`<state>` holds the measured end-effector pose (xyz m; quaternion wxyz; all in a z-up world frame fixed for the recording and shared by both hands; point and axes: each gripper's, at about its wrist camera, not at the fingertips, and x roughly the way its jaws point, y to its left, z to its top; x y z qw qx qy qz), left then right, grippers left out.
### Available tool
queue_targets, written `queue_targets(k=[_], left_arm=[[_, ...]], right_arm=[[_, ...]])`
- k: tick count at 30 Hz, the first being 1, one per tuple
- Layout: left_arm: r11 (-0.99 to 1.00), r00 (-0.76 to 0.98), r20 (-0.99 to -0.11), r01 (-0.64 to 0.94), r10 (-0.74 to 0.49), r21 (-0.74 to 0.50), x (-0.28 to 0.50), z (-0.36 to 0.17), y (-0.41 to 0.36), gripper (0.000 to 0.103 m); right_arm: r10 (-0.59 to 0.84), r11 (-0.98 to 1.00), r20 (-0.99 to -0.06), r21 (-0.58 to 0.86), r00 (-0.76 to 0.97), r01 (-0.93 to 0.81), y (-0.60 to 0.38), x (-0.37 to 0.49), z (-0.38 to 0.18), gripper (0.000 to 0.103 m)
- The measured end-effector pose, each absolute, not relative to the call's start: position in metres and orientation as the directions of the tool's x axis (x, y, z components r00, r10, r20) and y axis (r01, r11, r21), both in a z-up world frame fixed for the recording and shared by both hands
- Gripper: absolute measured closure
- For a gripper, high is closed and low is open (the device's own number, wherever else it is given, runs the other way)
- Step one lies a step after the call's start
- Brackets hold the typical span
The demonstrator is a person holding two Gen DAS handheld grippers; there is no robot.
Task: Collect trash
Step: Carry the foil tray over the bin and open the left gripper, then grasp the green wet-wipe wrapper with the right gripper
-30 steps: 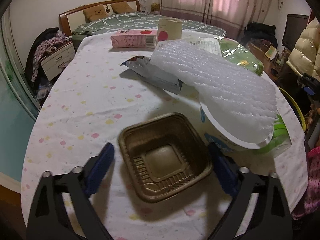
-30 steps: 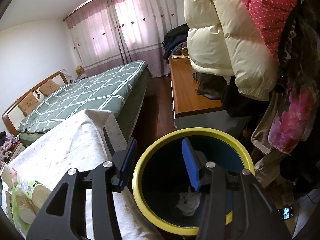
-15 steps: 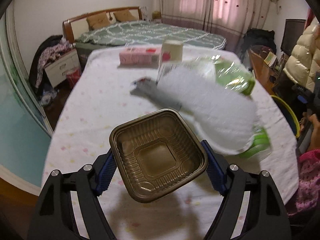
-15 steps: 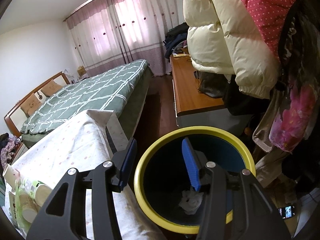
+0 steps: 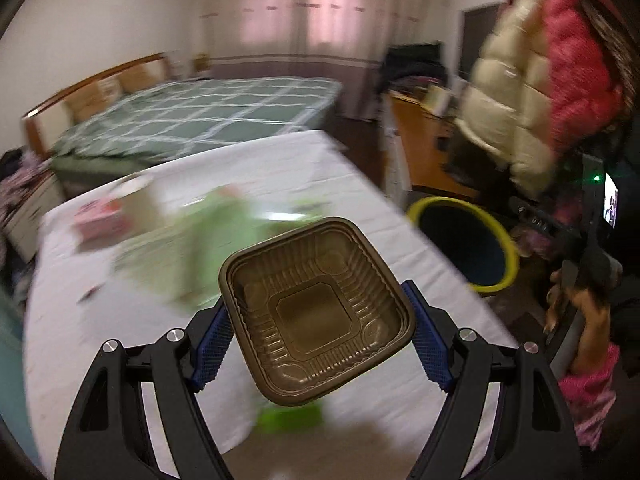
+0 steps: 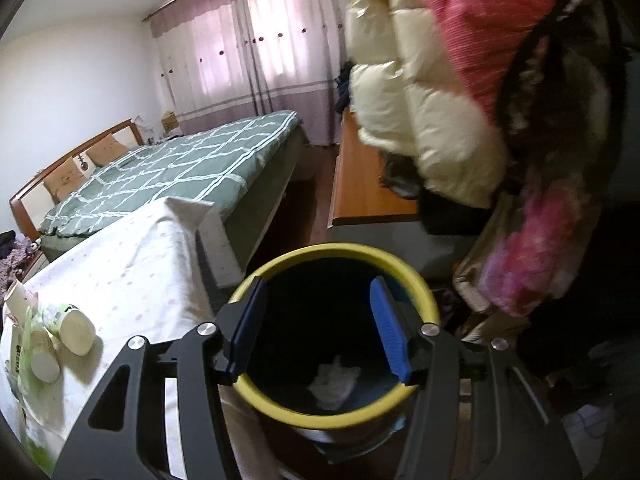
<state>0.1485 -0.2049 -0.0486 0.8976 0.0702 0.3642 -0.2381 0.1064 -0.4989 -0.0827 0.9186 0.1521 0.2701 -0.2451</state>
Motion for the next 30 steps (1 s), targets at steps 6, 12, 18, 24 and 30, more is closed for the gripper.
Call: queue_targets(k=[6,12,18,24,30], left_arm=[[0.800,0.540,-0.714,0.599,-0.445,-0.046,0.180,-0.057,-0.315,0.025],[0.776,0.459,-0.757,0.623,-0.466,-0.100,0.212,-0.077,-0.387,0.025],[0.749,0.409,-0.783,0.653,-0.469,-0.107,0.226,-0.097,-0.443,0.025],[0.750,0.412,-0.789,0.654,-0.456,-0.092,0.236,-0.113,-0.480,0.013],[0.779,0.438,-0.777,0.619,-0.451,-0.104,0.239,-0.105,-0.472,0.010]], right_arm=[[-0.401,0.825,-0.565,0.120,0.721,0.553,-0.520,0.071,-0.081,0.048],[-0.415,0.797,-0.581,0.139,0.701,0.587,-0.544,0.048,-0.088,0.048],[-0.421,0.786,-0.568,0.160,0.707,0.597,-0.557,0.037,-0.085,0.048],[-0.423,0.780,-0.565,0.171,0.709,0.602,-0.556,0.033,-0.083,0.048],[-0.423,0.782,-0.562,0.169,0.711,0.600,-0.552,0.032,-0.080,0.047]])
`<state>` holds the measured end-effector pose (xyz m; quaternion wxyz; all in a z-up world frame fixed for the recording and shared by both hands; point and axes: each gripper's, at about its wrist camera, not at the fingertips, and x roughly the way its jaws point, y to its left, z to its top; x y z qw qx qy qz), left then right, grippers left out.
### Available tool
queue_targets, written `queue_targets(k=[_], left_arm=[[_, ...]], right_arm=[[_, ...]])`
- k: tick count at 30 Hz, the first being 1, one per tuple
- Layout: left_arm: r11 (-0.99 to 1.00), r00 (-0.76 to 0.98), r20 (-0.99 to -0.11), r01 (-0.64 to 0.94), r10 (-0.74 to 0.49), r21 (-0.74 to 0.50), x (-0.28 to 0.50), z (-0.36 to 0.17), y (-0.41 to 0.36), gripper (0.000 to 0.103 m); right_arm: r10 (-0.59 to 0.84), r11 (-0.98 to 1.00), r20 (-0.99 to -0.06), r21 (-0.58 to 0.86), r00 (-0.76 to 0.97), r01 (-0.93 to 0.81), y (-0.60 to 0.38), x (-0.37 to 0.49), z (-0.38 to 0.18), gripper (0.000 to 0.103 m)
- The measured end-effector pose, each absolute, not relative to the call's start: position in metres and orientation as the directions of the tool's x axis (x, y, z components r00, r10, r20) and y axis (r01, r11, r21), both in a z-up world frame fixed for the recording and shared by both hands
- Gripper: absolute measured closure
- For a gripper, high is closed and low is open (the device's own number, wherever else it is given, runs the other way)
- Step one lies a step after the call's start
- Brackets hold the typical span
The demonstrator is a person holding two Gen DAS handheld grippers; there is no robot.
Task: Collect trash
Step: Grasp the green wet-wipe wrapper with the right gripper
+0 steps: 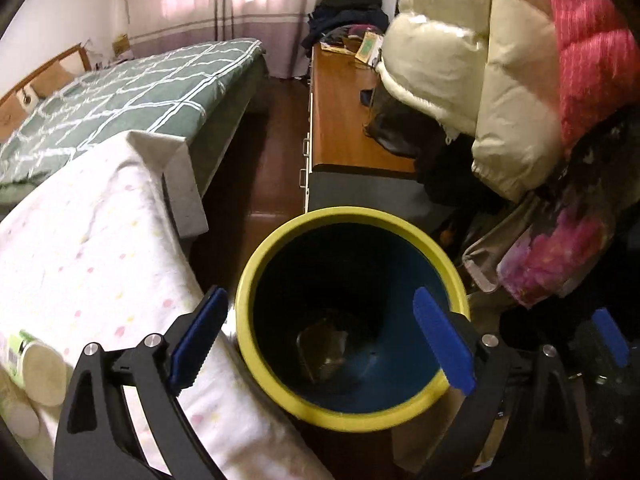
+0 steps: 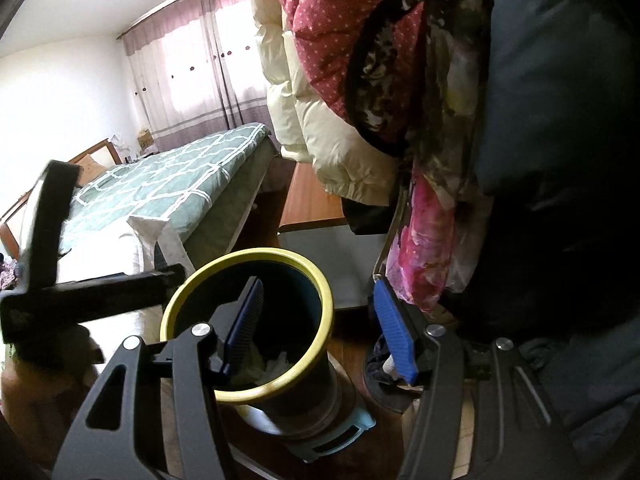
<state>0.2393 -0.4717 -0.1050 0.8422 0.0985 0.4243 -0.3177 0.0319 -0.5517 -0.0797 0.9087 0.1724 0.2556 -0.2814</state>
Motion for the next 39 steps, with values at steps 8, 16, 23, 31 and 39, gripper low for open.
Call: queue_targets(k=[8,16,23,31,39], left_arm=[[0.807,0.551,-0.669,0.578,-0.499,-0.126,0.207,-0.038,-0.375,0.005],[0.907,0.732,-0.552,0.404,-0.400,-0.121,0.192,0.008,-0.231,0.005],[0.985,0.857,-0.486,0.141,-0.171,-0.098,0.188,0.014,-0.098,0.005],[0.987,0.849,-0.513,-0.159,0.127,-0.018,0.196,-0.032,0.026,0.005],[0.965,0.840,-0.483,-0.258,0.247,0.044,0.192,-0.075,0.063,0.005]], right_arm=[[-0.364,0.818,-0.580,0.175,0.729,0.548,-0.534,0.050,-0.086,0.046],[-0.251,0.887,-0.590,0.177,0.767,0.426,-0.485,0.082,-0.086,0.046],[-0.116,0.942,-0.585,0.191,0.803,0.276,-0.419,0.114,-0.081,0.046],[0.058,0.981,-0.576,0.183,0.815,0.060,-0.321,0.146,-0.073,0.046],[0.168,0.977,-0.571,0.204,0.803,-0.059,-0.270,0.179,-0.060,0.047]])
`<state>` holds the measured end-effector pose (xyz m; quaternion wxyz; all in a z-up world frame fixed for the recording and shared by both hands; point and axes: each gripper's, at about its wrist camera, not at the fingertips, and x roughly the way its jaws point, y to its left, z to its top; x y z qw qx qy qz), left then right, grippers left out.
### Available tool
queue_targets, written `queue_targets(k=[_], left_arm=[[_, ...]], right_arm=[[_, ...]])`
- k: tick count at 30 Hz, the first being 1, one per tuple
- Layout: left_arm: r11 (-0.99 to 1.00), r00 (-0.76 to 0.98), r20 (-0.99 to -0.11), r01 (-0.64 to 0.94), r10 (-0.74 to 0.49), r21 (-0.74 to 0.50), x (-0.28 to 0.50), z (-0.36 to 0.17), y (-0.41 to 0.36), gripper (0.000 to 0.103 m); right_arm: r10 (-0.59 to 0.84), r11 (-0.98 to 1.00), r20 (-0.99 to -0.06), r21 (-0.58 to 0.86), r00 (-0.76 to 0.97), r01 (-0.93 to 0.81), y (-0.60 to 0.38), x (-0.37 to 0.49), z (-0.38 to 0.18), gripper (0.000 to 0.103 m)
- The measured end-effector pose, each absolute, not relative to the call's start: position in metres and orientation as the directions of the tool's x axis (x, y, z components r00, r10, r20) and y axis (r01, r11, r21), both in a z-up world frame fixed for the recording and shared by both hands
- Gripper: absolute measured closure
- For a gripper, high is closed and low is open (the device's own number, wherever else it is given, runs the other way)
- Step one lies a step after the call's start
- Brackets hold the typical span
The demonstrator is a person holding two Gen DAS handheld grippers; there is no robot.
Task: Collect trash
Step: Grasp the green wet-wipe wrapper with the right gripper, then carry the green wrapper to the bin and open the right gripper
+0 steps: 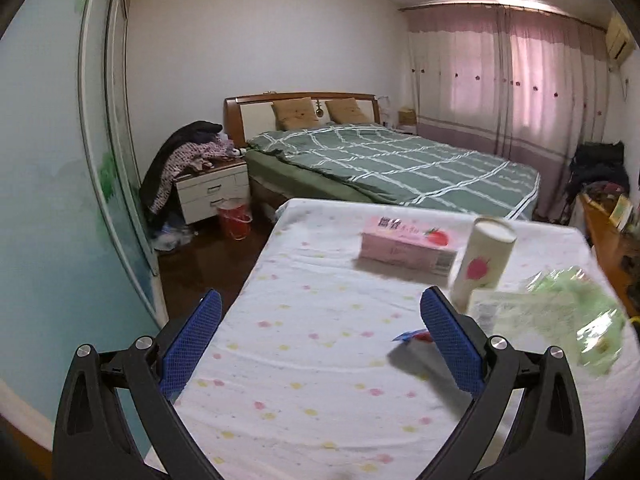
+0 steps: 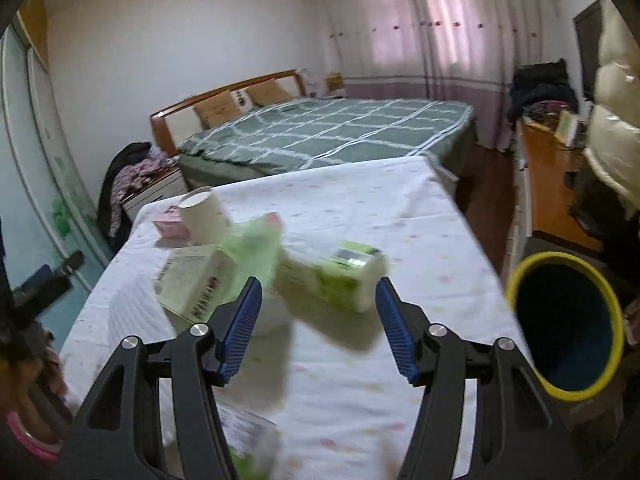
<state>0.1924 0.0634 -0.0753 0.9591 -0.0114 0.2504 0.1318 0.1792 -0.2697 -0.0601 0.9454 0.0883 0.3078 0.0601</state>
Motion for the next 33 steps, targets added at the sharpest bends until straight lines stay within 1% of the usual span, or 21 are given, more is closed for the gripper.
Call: queue_targets(k=[4,7,10,12,14,16,18,19,21,25,33], left_arm=[[0.972,0.843,-0.488,-0.227,0.228,0.061,0.194,-0.086,0.061,0.005],[0.969,0.844,-0.479,-0.234,0.240,0.073,0.196,-0.088,0.059,0.005],[0.969,0.836,-0.495,-0.243,0.235,0.050,0.198,-0.088,0.063,0.005],[0.966,0.830,-0.505,-0.256,0.236,0.031,0.200,-0.089,0.068,0.005],[0.965,0.826,-0.519,-0.261,0.218,-0.010,0.200,-0.090,0.075,0.005],[0.964,0.823,-0.531,-0.263,0.203,-0.037,0.201,-0.091,0.080,0.005],[0.963,0.821,-0.536,-0.264,0.196,-0.053,0.201,-0.092,0.081,0.005],[0.963,0.821,-0.537,-0.263,0.194,-0.054,0.201,-0.093,0.081,0.005],[0.964,0.821,-0.537,-0.260,0.193,-0.052,0.200,-0.091,0.079,0.005],[0.967,0.822,-0.537,-0.251,0.190,-0.042,0.201,-0.092,0.075,0.005],[0.966,0.823,-0.536,-0.254,0.189,-0.049,0.201,-0.091,0.075,0.005]], right_arm=[[0.192,0.976,-0.594,0.200,0.781,-0.088,-0.252,0.203,-0.061,0.052],[0.181,0.980,-0.620,0.179,0.763,-0.087,-0.240,0.220,-0.066,0.060],[0.177,0.981,-0.647,0.177,0.742,-0.080,-0.233,0.232,-0.072,0.060],[0.203,0.974,-0.670,0.212,0.714,-0.078,-0.234,0.244,-0.079,0.060],[0.214,0.971,-0.682,0.225,0.700,-0.078,-0.233,0.249,-0.082,0.070],[0.222,0.971,-0.691,0.220,0.688,-0.093,-0.230,0.252,-0.085,0.086],[0.231,0.970,-0.694,0.218,0.682,-0.106,-0.223,0.253,-0.086,0.091],[0.227,0.971,-0.691,0.211,0.687,-0.110,-0.221,0.252,-0.086,0.095],[0.229,0.971,-0.682,0.210,0.695,-0.113,-0.220,0.251,-0.083,0.099],[0.248,0.966,-0.657,0.226,0.712,-0.127,-0.221,0.247,-0.071,0.102],[0.254,0.962,-0.576,0.230,0.777,-0.144,-0.225,0.234,-0.033,0.102]])
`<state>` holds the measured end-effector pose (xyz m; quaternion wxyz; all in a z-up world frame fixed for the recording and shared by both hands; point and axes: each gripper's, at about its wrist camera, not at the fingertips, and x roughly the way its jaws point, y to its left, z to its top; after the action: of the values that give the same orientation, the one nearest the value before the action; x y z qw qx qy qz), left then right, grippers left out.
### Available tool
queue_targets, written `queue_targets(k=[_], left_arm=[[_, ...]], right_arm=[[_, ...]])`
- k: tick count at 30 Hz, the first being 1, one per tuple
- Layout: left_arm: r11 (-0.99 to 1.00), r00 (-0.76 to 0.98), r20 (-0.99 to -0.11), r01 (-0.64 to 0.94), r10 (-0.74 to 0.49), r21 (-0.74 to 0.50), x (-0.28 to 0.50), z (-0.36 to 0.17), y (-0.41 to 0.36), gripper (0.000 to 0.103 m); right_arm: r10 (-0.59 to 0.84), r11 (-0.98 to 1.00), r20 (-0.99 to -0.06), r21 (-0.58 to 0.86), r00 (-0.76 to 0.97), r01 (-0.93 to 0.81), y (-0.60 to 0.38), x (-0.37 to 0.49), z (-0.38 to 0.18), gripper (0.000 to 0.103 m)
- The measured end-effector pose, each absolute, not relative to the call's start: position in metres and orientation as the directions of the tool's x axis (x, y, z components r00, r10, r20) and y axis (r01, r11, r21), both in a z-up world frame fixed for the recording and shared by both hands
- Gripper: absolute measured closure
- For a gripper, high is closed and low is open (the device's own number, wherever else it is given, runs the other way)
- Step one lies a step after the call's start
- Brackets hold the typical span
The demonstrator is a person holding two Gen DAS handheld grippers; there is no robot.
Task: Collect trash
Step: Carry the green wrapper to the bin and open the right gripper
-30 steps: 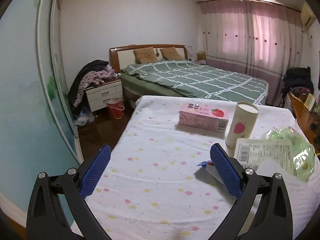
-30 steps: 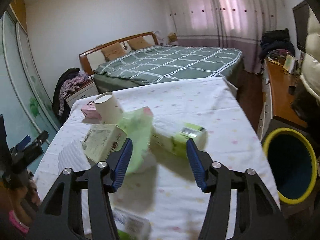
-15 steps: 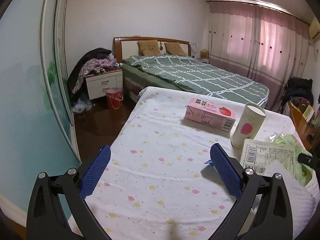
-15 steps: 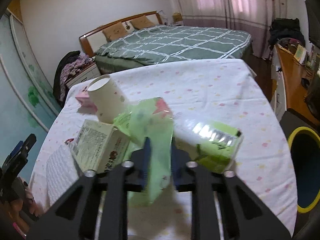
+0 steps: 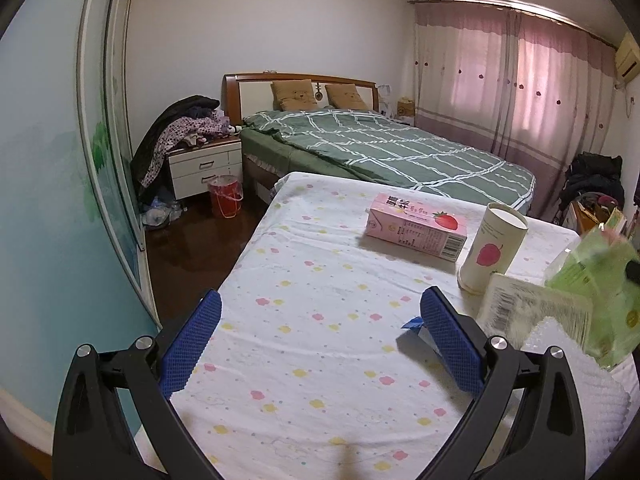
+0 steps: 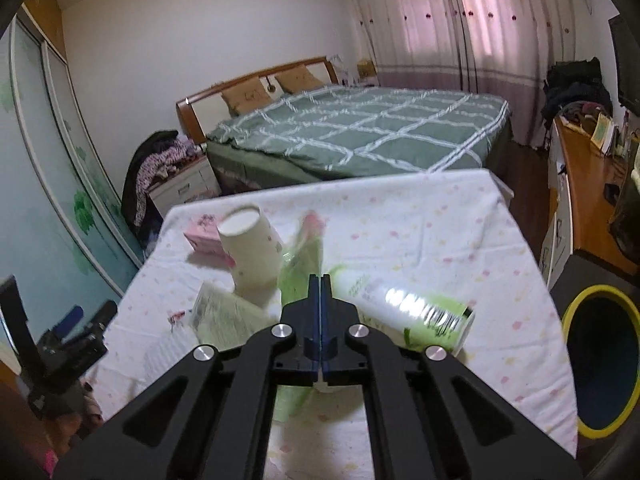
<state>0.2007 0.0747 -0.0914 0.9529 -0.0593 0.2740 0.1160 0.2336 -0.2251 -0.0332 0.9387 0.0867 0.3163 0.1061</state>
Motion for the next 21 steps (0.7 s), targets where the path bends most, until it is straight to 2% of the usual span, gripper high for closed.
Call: queue_targets(k=[10,15,21], left_arm=[[0.968,0.827,-0.531,-0.246,0.184,-0.049,0.199,-0.091,0.073,0.005],[0.968,0.827,-0.531,-0.246,0.183,-0.050,0.199,-0.091,0.073,0.005],[0.969,0.831,-0.528,-0.241,0.177,-0.055,0.198,-0.091,0.071,0.005]], right_arm=[[0.233,0.963,-0.491,0.239,0.840,-0.127,-0.243,0.216,0.001,0.102],[0.160,0.973,-0.448,0.223,0.880,-0.063,-0.266,0.206,0.012,0.103],[0.021,0.969,-0.446,0.231,0.895,0.092,-0.315,0.202,0.006,0.102]])
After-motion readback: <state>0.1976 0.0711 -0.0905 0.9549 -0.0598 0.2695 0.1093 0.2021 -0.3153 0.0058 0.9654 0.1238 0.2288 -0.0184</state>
